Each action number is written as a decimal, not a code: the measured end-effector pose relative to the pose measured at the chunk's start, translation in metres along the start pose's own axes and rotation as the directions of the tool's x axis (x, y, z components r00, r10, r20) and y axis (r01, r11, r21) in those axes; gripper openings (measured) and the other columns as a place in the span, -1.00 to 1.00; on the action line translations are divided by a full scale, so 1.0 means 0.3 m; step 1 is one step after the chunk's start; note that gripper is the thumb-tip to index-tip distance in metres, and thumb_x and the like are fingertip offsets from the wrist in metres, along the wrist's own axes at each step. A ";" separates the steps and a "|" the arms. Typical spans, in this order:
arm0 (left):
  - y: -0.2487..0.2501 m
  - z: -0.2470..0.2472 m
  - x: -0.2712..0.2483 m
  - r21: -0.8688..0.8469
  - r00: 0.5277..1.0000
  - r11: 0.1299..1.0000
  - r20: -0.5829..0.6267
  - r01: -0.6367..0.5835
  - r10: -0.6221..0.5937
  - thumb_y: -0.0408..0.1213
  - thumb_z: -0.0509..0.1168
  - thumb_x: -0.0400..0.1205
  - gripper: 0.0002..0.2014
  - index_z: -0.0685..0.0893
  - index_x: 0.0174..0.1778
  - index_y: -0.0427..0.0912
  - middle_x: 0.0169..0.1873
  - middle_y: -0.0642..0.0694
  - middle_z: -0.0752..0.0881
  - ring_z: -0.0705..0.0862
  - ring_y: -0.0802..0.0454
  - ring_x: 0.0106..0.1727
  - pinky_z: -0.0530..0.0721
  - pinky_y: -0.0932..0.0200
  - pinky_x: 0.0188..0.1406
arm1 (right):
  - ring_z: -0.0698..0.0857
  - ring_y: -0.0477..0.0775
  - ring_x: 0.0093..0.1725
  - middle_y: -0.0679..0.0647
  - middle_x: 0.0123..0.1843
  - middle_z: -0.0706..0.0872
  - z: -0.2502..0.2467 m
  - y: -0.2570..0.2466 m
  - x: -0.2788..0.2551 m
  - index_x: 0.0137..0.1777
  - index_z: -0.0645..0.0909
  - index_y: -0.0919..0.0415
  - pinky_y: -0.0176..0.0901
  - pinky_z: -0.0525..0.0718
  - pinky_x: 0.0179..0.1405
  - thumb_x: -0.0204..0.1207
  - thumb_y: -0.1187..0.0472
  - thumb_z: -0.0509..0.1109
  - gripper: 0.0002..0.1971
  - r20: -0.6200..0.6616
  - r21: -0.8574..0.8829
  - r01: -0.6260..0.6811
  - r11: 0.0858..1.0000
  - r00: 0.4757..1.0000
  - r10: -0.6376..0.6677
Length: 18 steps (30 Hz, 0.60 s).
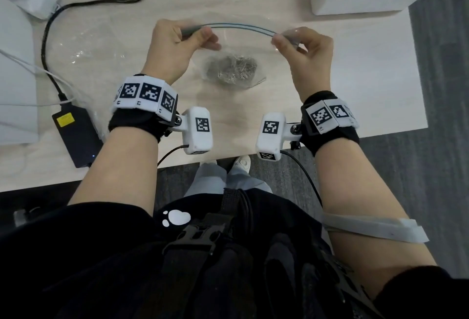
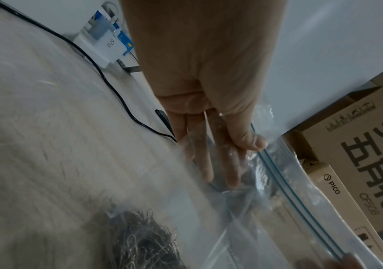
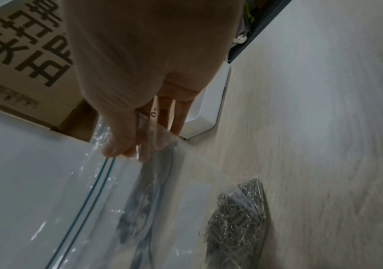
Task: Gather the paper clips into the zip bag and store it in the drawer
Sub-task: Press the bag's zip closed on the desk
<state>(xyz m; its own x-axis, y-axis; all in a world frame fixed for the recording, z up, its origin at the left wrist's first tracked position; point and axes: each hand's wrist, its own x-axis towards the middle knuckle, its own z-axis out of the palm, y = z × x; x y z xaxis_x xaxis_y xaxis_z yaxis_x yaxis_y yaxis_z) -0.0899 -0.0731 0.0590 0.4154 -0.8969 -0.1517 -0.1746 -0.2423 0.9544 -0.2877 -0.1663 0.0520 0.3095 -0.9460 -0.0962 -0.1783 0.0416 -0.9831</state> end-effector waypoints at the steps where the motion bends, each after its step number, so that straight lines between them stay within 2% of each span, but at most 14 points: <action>1: 0.000 -0.001 0.003 -0.025 1.000 1.000 0.023 0.014 -0.013 -0.31 0.29 0.64 -0.87 0.71 -0.15 -0.25 -0.42 0.25 0.78 0.81 0.18 -0.21 0.64 0.40 -0.08 | 0.70 -0.08 -0.08 -0.04 -0.18 0.74 0.006 0.002 -0.002 -0.09 0.73 0.29 -0.25 0.63 0.02 0.31 0.27 0.59 -0.80 0.015 0.008 -0.018 1.000 1.000 0.018; 3: -0.005 -0.007 0.014 -0.061 0.998 0.997 0.054 0.045 -0.042 -0.29 0.33 0.61 -0.88 0.72 -0.08 -0.27 -0.39 0.20 0.80 0.81 0.11 -0.17 0.69 0.32 -0.06 | 0.70 -0.11 0.13 -0.04 0.04 0.75 0.024 0.004 -0.009 0.16 0.66 0.24 -0.25 0.61 0.22 0.19 0.25 0.66 -0.50 0.080 -0.023 -0.076 0.997 0.994 0.078; 4: -0.012 -0.012 0.021 -0.077 0.996 0.995 0.077 0.060 -0.054 -0.27 0.38 0.58 -0.87 0.72 -0.03 -0.23 -0.31 0.15 0.82 0.81 0.09 -0.11 0.70 0.27 0.00 | 0.71 -0.12 0.12 -0.08 0.04 0.75 0.034 0.029 -0.003 0.21 0.64 0.23 -0.25 0.61 0.22 0.15 0.24 0.68 -0.42 0.113 -0.065 -0.111 0.992 0.987 0.118; 5: -0.023 -0.018 0.027 -0.074 0.992 0.994 0.101 0.077 -0.069 -0.26 0.43 0.52 -0.80 0.71 0.05 -0.17 -0.18 0.10 0.83 0.79 0.10 -0.01 0.69 0.26 0.08 | 0.73 -0.13 0.02 -0.13 -0.04 0.77 0.045 0.041 -0.008 0.21 0.65 0.23 -0.29 0.61 0.15 0.14 0.21 0.69 -0.41 0.128 -0.122 -0.142 0.982 0.979 0.157; 6: -0.037 -0.023 0.032 -0.048 0.986 0.994 0.134 0.102 -0.095 -0.27 0.49 0.47 -0.68 0.68 0.14 -0.13 -0.01 0.06 0.79 0.75 0.19 0.06 0.65 0.32 0.14 | 0.74 -0.07 -0.11 -0.12 -0.10 0.80 0.052 0.069 -0.004 0.18 0.68 0.23 -0.29 0.61 0.05 0.14 0.15 0.69 -0.43 0.111 -0.178 -0.159 0.971 0.977 0.181; 7: -0.053 -0.030 0.037 -0.003 0.975 0.991 0.175 0.136 -0.134 -0.31 0.52 0.42 -0.56 0.64 0.23 -0.12 0.12 0.06 0.72 0.69 0.36 0.07 0.59 0.45 0.14 | 0.75 0.04 -0.15 0.02 -0.10 0.82 0.058 0.078 -0.009 0.12 0.72 0.26 -0.23 0.64 0.02 0.13 0.07 0.68 -0.46 0.077 -0.187 -0.180 0.966 0.977 0.197; 8: -0.070 -0.034 0.036 0.060 0.960 0.985 0.221 0.163 -0.173 -0.35 0.53 0.40 -0.48 0.60 0.30 -0.11 0.18 0.09 0.66 0.63 0.54 0.01 0.52 0.58 0.09 | 0.77 0.09 -0.13 0.14 -0.09 0.83 0.063 0.096 -0.007 0.04 0.74 0.30 -0.16 0.69 0.02 0.15 0.03 0.67 -0.50 0.049 -0.166 -0.201 0.965 0.976 0.212; 10: -0.110 -0.030 0.040 0.167 0.927 0.967 0.294 0.192 -0.234 -0.37 0.51 0.41 -0.46 0.58 0.32 -0.05 0.18 0.15 0.63 0.55 0.65 -0.05 0.45 0.68 0.03 | 0.79 0.02 -0.17 0.13 -0.22 0.82 0.080 0.091 -0.018 -0.14 0.77 0.36 -0.16 0.71 -0.04 0.29 0.15 0.60 -0.73 0.051 -0.107 -0.175 0.979 0.982 0.181; 11: -0.129 -0.027 0.046 0.168 0.919 0.966 0.311 0.198 -0.243 -0.35 0.50 0.43 -0.54 0.62 0.25 -0.03 0.15 0.15 0.65 0.56 0.64 -0.05 0.47 0.66 0.03 | 0.78 -0.01 -0.24 0.06 -0.31 0.81 0.088 0.084 -0.022 -0.23 0.76 0.38 -0.21 0.70 -0.11 0.35 0.23 0.56 -0.83 0.055 -0.104 -0.161 0.981 0.984 0.167; 13: -0.139 -0.027 0.054 0.157 0.917 0.961 0.299 0.227 -0.265 -0.22 0.54 0.41 -0.69 0.72 0.07 -0.08 0.05 0.15 0.73 0.60 0.58 0.01 0.51 0.57 0.06 | 0.79 -0.04 -0.34 0.06 -0.47 0.73 0.097 0.088 -0.025 -0.35 0.70 0.42 -0.25 0.68 -0.22 0.37 0.34 0.53 -0.84 0.038 -0.067 -0.157 0.985 0.986 0.160; 15: -0.146 -0.032 0.067 0.180 0.906 0.950 0.299 0.257 -0.301 -0.02 0.60 0.28 -0.54 0.76 0.01 -0.19 0.01 0.05 0.79 0.70 0.27 0.13 0.57 0.25 0.27 | 0.80 -0.01 -0.38 0.12 -0.52 0.66 0.095 0.106 -0.026 -0.41 0.61 0.33 -0.26 0.68 -0.24 0.38 0.37 0.52 -0.81 0.022 -0.028 -0.193 0.981 0.981 0.194; 16: -0.141 -0.030 0.067 0.187 0.895 0.949 0.327 0.253 -0.303 -0.04 0.60 0.28 -0.55 0.77 -0.02 -0.23 -0.01 -0.05 0.81 0.73 0.12 0.12 0.59 0.11 0.31 | 0.79 0.00 -0.39 0.06 -0.53 0.68 0.093 0.119 -0.026 -0.41 0.59 0.27 -0.26 0.68 -0.23 0.39 0.36 0.51 -0.80 0.025 -0.029 -0.215 0.976 0.976 0.216; 17: -0.142 -0.026 0.064 0.193 0.881 0.951 0.366 0.243 -0.299 -0.12 0.59 0.32 -0.63 0.77 -0.06 -0.25 -0.05 -0.13 0.81 0.75 0.06 0.07 0.62 0.08 0.30 | 0.78 0.00 -0.39 -0.05 -0.54 0.70 0.093 0.123 -0.033 -0.40 0.58 0.23 -0.27 0.68 -0.21 0.41 0.35 0.49 -0.80 0.025 -0.041 -0.238 0.970 0.971 0.239; 18: -0.142 -0.020 0.059 0.197 0.869 0.951 0.394 0.237 -0.298 -0.19 0.57 0.36 -0.74 0.77 -0.10 -0.21 -0.09 -0.14 0.81 0.76 0.08 0.01 0.63 0.11 0.25 | 0.78 -0.01 -0.39 -0.08 -0.55 0.71 0.089 0.130 -0.039 -0.37 0.58 0.21 -0.28 0.68 -0.19 0.42 0.33 0.48 -0.82 0.033 -0.039 -0.252 0.967 0.967 0.254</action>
<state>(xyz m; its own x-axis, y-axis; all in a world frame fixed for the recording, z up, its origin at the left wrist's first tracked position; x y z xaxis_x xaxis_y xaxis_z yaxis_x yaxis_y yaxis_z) -0.0698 -0.0766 0.0173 0.0610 -0.8533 -0.5179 -0.2439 -0.5159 0.8212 -0.2732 -0.1451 0.0105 0.2846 -0.8934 -0.3475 -0.2867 0.2666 -0.9202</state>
